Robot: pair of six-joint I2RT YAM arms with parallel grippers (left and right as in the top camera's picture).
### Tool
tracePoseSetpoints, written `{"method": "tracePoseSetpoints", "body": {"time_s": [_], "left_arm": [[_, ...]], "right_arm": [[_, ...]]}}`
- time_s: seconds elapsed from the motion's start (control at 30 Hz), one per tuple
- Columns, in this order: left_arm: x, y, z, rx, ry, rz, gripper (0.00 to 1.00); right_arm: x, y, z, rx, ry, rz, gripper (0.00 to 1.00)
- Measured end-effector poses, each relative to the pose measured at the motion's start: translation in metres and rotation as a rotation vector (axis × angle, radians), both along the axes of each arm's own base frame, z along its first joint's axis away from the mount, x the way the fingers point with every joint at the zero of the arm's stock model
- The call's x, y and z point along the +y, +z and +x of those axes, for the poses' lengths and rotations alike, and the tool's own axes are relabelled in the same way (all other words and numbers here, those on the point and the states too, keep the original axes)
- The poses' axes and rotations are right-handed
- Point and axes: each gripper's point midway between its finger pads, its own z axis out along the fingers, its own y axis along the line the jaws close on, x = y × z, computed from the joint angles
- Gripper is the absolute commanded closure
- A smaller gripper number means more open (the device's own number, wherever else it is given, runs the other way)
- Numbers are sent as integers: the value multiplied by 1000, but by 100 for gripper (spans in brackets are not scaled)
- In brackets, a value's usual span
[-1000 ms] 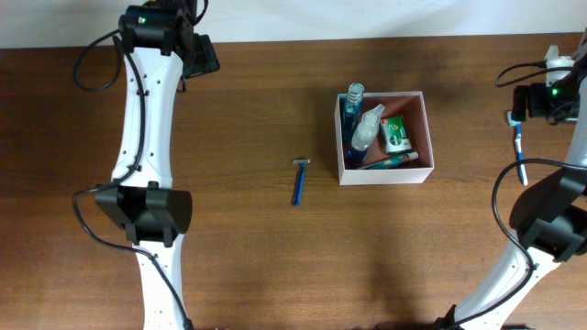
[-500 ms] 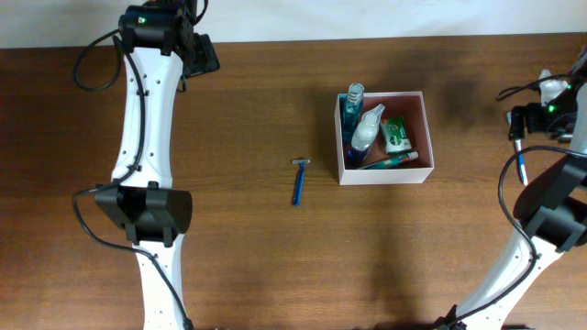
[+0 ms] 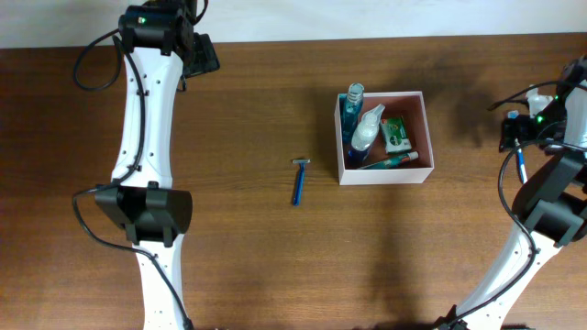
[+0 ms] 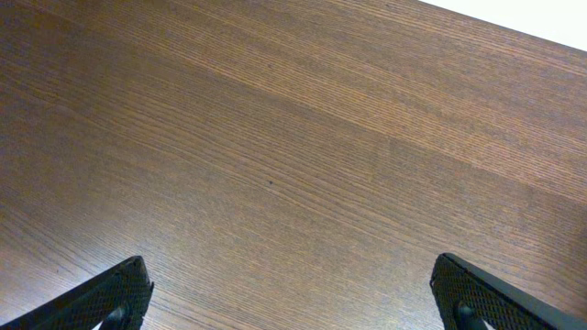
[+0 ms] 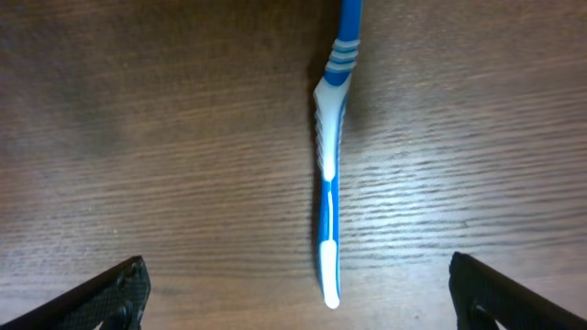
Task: Pack container
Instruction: 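Move the right gripper over the blue toothbrush, then lower the right gripper onto the toothbrush handle and close it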
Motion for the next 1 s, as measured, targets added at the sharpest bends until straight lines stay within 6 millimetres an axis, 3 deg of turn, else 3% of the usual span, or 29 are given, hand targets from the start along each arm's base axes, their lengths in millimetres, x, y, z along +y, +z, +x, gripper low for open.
{"method": "tracePoseSetpoints", "body": {"time_s": [0.33, 0.7, 1.0], "left_arm": [[0, 0, 1, -3, 0, 0, 1], [-1, 2, 5, -22, 0, -3, 0], [-1, 3, 7, -30, 0, -4, 1]], "right_arm": [[3, -22, -10, 36, -6, 24, 1], [-10, -24, -12, 16, -33, 16, 1], [-10, -32, -11, 14, -35, 29, 1]]}}
